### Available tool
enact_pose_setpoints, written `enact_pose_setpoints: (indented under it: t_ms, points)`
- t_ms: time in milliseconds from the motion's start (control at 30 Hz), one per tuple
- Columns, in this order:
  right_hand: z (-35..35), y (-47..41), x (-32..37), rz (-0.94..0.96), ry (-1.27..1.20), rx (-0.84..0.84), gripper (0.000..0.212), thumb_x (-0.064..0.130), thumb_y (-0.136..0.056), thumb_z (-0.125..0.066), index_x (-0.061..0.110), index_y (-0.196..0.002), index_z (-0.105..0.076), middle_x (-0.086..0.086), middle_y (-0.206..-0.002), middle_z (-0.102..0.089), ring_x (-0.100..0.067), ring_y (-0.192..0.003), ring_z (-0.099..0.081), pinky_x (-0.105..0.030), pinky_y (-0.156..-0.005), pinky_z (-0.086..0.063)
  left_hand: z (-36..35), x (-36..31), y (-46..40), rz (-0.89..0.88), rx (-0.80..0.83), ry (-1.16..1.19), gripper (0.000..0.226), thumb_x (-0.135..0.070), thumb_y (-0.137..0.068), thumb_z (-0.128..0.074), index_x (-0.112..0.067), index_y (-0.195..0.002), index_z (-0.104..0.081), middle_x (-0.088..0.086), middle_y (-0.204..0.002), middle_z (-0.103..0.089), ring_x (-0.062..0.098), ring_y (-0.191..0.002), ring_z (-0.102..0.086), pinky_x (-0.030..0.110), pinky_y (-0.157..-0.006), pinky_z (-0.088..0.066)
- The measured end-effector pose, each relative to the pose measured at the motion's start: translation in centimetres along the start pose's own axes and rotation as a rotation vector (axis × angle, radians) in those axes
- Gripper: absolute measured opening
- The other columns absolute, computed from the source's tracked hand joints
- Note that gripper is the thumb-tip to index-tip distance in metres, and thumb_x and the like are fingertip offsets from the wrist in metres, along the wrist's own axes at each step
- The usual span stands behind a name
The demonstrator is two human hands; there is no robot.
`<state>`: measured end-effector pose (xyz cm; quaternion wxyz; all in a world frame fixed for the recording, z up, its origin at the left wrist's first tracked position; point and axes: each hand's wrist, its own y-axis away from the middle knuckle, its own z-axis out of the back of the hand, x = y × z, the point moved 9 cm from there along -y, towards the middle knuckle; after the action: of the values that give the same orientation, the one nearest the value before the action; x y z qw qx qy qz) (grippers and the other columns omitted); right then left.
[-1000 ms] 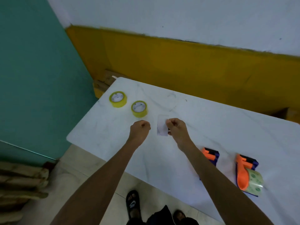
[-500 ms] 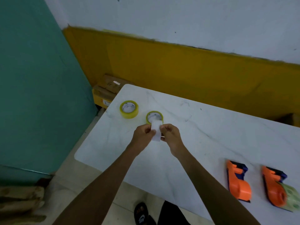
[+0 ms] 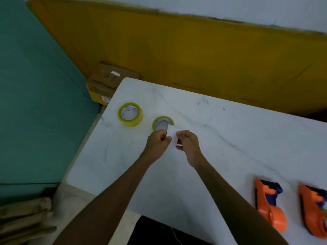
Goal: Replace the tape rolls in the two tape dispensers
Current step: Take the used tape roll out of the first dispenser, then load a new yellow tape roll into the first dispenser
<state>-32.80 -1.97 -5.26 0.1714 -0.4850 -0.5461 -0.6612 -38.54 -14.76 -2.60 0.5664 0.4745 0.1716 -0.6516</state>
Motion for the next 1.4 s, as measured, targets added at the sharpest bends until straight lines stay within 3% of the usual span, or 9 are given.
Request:
enact_pose_setpoints:
  t_ms: [367, 533, 733, 833, 967, 1100, 1167, 1300, 1400]
  points:
    - [8.3, -3.9, -2.2, -0.069, 0.045, -0.257, 0.013, 0.017, -0.095, -0.050, 0.015, -0.085, -0.059, -0.017, -0.100, -0.065, -0.033, -0.096, -0.064, -0.037, -0.079, -0.054, -7.9, -4.8, -3.9, -0.280, 0.132, -0.288, 0.040, -0.015, -0.086, -0.061, -0.020, -0.059, -0.031, -0.003, -0.049, -0.032, 0.019, -0.052, -0.035, 0.030, -0.050, -0.028]
    - [9.6, -5.1, -4.3, -0.148, 0.109, -0.282, 0.017, 0.017, -0.094, -0.051, 0.008, -0.106, -0.059, -0.013, -0.106, -0.064, -0.029, -0.095, -0.063, -0.038, -0.083, -0.055, -10.0, -3.3, -4.5, -0.404, 0.205, -0.544, 0.015, -0.021, -0.087, -0.057, -0.012, -0.075, -0.060, 0.014, -0.073, -0.066, 0.032, -0.068, -0.061, 0.031, -0.056, -0.037]
    - [8.6, -6.2, -5.1, -0.153, 0.131, -0.253, 0.016, 0.018, -0.094, -0.052, 0.008, -0.103, -0.060, -0.011, -0.099, -0.064, -0.026, -0.089, -0.063, -0.035, -0.078, -0.054, -11.5, -1.9, -5.6, -0.529, 0.263, -0.885, 0.009, -0.011, -0.064, -0.076, -0.014, -0.065, -0.067, 0.007, -0.060, -0.065, 0.027, -0.053, -0.062, 0.025, -0.049, -0.041]
    - [7.9, -6.8, -5.0, -0.134, 0.153, -0.246, 0.015, 0.018, -0.095, -0.051, 0.009, -0.102, -0.061, -0.012, -0.100, -0.066, -0.029, -0.092, -0.064, -0.038, -0.081, -0.056, -11.5, -2.0, -5.8, -0.569, 0.217, -0.871, 0.014, -0.012, -0.061, -0.079, -0.015, -0.068, -0.067, 0.005, -0.062, -0.065, 0.025, -0.056, -0.063, 0.029, -0.052, -0.047]
    - [7.8, -7.0, -4.9, -0.133, 0.169, -0.263, 0.014, 0.017, -0.095, -0.049, 0.010, -0.101, -0.060, -0.012, -0.100, -0.066, -0.029, -0.092, -0.064, -0.040, -0.083, -0.056, -10.1, -3.0, -5.1, -0.675, 0.099, -0.789, 0.010, -0.020, -0.074, -0.060, -0.013, -0.080, -0.063, 0.006, -0.077, -0.062, 0.025, -0.073, -0.060, 0.034, -0.061, -0.047]
    - [8.2, -6.4, -4.5, -0.129, 0.129, -0.284, 0.013, 0.016, -0.095, -0.050, 0.010, -0.101, -0.060, -0.008, -0.094, -0.063, -0.024, -0.088, -0.062, -0.032, -0.074, -0.055, -5.0, -1.5, -6.4, -0.448, -0.092, -0.829, 0.019, -0.017, -0.070, -0.047, -0.007, -0.076, -0.062, 0.012, -0.075, -0.062, 0.032, -0.066, -0.059, 0.037, -0.057, -0.048]
    - [8.2, -6.2, -4.3, -0.129, 0.113, -0.279, 0.013, 0.016, -0.096, -0.049, 0.010, -0.102, -0.059, -0.008, -0.095, -0.063, -0.024, -0.087, -0.062, -0.031, -0.074, -0.054, -3.2, 0.3, -6.7, -0.356, -0.082, -0.883, 0.027, -0.020, -0.067, -0.044, -0.005, -0.079, -0.063, 0.015, -0.079, -0.063, 0.035, -0.068, -0.061, 0.038, -0.060, -0.050]
    - [8.2, -5.8, -4.2, -0.134, 0.105, -0.286, 0.014, 0.017, -0.096, -0.049, 0.009, -0.104, -0.058, -0.011, -0.098, -0.063, -0.025, -0.088, -0.062, -0.035, -0.078, -0.055, -2.4, 2.1, -6.6, -0.357, -0.019, -0.890, 0.027, -0.024, -0.066, -0.041, -0.010, -0.066, -0.064, 0.012, -0.063, -0.063, 0.033, -0.064, -0.064, 0.045, -0.086, -0.053]
    - [8.1, -5.3, -4.0, -0.122, 0.109, -0.286, 0.016, 0.016, -0.096, -0.049, 0.007, -0.105, -0.058, -0.011, -0.097, -0.062, -0.026, -0.089, -0.062, -0.037, -0.080, -0.055, -2.7, 2.2, -6.9, -0.365, -0.014, -0.804, 0.029, -0.024, -0.068, -0.040, -0.012, -0.067, -0.066, 0.010, -0.060, -0.065, 0.033, -0.069, -0.067, 0.054, -0.106, -0.038]
